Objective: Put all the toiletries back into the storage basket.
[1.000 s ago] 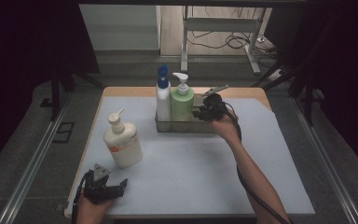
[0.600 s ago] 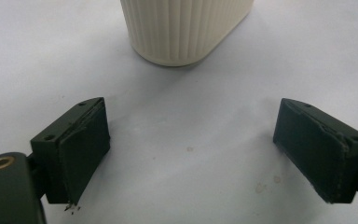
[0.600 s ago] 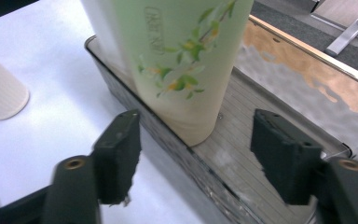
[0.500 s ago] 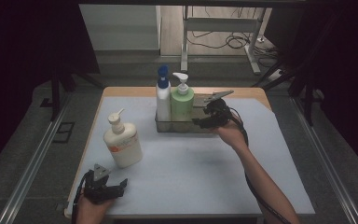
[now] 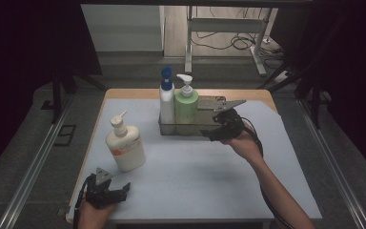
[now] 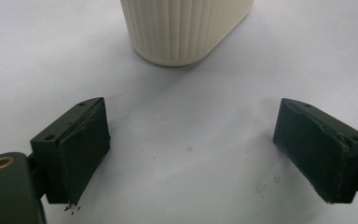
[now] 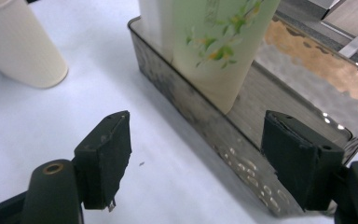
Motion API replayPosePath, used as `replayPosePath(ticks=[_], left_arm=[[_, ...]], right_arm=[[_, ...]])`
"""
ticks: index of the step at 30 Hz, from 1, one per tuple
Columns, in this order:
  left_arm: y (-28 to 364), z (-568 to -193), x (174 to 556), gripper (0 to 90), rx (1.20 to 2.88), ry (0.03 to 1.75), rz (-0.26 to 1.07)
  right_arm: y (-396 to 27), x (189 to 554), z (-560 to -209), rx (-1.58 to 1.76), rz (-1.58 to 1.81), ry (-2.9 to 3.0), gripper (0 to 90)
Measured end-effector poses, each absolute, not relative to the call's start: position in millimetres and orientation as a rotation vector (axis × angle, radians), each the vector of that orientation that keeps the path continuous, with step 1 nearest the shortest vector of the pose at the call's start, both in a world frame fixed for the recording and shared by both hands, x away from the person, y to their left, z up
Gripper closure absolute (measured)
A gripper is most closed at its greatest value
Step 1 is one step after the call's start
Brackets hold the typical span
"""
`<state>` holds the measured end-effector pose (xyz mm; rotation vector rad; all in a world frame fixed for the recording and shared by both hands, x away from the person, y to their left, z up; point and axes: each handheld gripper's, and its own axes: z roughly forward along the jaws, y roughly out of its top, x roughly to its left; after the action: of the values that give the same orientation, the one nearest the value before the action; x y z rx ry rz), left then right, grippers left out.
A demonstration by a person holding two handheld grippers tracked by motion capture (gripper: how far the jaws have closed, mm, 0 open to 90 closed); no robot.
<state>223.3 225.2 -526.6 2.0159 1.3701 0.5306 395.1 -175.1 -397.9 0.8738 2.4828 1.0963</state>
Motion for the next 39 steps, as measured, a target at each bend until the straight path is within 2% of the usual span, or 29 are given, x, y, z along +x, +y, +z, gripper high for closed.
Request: replayPosePath(ticks=[17,39], left_arm=[[225,-526,223,10.3,2.016,1.371,0.529],[226,-525,225,10.6,2.03,1.367,0.522]], right_arm=[[-195,359,-405,0.832,1.1,2.496,20.6],[-229,319,-445,0.871,1.113,2.48,18.0]])
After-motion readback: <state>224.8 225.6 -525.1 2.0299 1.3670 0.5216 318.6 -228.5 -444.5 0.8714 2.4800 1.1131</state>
